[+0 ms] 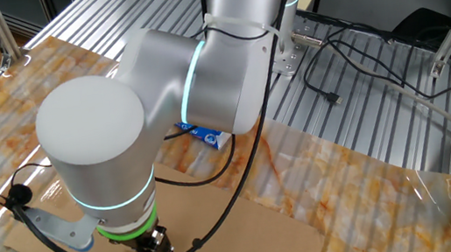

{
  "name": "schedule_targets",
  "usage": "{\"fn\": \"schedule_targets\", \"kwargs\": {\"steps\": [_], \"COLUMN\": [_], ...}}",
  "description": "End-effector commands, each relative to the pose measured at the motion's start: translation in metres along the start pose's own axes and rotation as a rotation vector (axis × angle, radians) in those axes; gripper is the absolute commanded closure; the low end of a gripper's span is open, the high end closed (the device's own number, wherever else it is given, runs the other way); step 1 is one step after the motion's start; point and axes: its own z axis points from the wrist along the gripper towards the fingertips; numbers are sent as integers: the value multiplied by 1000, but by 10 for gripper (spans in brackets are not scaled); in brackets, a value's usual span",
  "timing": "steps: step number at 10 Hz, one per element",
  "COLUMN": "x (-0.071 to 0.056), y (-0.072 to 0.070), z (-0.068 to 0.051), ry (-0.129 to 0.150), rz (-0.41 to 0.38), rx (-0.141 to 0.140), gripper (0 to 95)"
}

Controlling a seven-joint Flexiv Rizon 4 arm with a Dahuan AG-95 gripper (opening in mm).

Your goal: Hold a small block with the gripper and sweep it from left to right on the table

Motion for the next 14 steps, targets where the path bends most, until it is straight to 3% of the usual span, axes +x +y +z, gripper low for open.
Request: {"fn": "schedule_targets", "kwargs": {"steps": [1, 5, 6, 14], "x": [10, 15, 15, 21], "y": [-1, 0, 2, 19], "z": [1, 2, 1, 0], "ry": [-7, -7, -7, -11], "rz": [2, 5, 3, 19], "rx": [3, 4, 4, 5], "gripper": [190, 190, 380, 380]}}
